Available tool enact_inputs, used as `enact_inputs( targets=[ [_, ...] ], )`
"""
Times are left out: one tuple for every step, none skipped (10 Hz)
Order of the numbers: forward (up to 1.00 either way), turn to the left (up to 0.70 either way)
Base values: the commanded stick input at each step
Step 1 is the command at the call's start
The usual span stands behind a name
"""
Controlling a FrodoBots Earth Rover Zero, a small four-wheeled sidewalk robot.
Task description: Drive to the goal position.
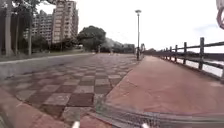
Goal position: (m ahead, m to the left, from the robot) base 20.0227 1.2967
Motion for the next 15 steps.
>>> enact_inputs(
  targets=[
    [0.7,0.0],
    [0.7,0.0],
    [0.7,0.0],
    [0.7,0.0],
    [0.7,0.0],
    [0.7,0.0],
    [0.7,0.0],
    [0.7,0.0],
    [0.7,0.0],
    [0.7,0.0],
    [0.7,0.0],
    [0.7,0.0],
    [0.7,0.0],
    [0.7,0.0],
    [0.7,0.0]
  ],
)
